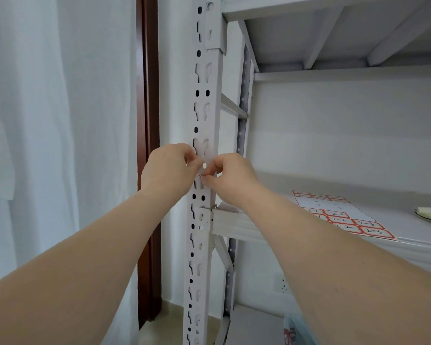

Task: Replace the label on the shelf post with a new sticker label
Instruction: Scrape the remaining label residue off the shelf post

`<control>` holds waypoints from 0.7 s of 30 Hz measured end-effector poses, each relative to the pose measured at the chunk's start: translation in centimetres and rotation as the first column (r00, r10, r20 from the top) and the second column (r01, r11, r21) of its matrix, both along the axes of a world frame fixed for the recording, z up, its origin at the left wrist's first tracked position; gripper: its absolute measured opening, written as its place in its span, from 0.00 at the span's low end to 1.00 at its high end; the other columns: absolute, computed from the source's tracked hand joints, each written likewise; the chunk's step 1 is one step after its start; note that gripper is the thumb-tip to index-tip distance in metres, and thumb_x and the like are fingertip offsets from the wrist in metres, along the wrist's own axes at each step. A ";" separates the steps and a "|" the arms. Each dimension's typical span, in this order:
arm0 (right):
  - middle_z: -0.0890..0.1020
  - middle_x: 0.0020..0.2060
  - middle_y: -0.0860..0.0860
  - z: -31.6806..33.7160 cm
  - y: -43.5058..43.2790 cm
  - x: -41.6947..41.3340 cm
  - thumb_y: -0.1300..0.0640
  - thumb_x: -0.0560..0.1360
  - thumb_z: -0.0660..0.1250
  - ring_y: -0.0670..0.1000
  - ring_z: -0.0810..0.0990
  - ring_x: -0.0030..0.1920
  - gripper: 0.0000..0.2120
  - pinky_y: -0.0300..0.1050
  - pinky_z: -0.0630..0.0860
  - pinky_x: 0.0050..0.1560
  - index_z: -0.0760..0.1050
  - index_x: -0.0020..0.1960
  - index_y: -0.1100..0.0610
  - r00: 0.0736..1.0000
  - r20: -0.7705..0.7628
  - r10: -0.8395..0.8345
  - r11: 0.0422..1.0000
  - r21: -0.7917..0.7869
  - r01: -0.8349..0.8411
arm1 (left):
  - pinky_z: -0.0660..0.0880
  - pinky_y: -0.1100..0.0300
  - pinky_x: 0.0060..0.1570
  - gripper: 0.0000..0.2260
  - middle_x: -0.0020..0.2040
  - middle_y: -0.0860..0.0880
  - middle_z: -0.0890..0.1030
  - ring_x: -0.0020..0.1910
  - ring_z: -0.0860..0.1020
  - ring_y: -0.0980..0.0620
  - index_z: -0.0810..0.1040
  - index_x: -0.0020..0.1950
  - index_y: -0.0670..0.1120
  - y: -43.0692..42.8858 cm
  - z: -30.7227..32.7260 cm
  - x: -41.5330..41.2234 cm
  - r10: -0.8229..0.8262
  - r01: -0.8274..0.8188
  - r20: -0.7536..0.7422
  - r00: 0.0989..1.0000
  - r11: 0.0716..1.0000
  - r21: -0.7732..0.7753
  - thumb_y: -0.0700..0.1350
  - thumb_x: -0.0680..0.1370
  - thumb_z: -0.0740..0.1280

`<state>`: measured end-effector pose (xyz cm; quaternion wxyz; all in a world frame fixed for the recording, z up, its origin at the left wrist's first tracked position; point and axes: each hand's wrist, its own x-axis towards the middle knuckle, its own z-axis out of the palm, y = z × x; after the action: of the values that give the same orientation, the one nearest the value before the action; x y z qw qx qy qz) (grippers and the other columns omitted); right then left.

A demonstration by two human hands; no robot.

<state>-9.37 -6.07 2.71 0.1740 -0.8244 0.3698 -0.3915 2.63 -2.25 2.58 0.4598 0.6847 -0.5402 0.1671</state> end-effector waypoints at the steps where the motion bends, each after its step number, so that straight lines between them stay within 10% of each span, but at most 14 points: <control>1: 0.82 0.43 0.47 0.0 0.0 0.0 0.59 0.72 0.66 0.50 0.78 0.47 0.07 0.40 0.70 0.44 0.75 0.36 0.50 1.000 0.003 0.002 1.000 0.000 -0.002 | 0.77 0.53 0.46 0.06 0.42 0.51 0.81 0.44 0.78 0.50 0.78 0.42 0.50 0.0 0.0 -0.1 0.003 -0.003 -0.003 1.000 1.000 -0.002 0.51 0.75 0.66; 11: 0.83 0.45 0.49 -0.1 -0.2 0.1 0.58 0.72 0.66 0.50 0.79 0.48 0.10 0.40 0.71 0.43 0.73 0.34 0.49 1.000 0.015 -0.002 1.000 0.005 0.002 | 0.67 0.66 0.34 0.07 0.40 0.54 0.79 0.42 0.76 0.54 0.79 0.41 0.50 -0.1 -0.1 0.1 -0.031 0.028 -0.095 0.995 0.999 -0.027 0.52 0.74 0.67; 21: 0.83 0.43 0.48 -0.2 -0.1 0.0 0.57 0.72 0.67 0.50 0.79 0.48 0.05 0.41 0.73 0.45 0.76 0.38 0.52 0.999 0.030 0.010 1.000 0.002 -0.010 | 0.69 0.61 0.43 0.05 0.43 0.52 0.81 0.44 0.77 0.53 0.80 0.44 0.47 0.0 -0.4 -0.3 -0.052 0.044 -0.135 0.990 0.997 -0.061 0.48 0.75 0.67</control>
<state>-9.40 -6.20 2.52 0.1825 -0.8201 0.3632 -0.4026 2.36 -2.29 2.20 0.5193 0.6676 -0.5188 0.1245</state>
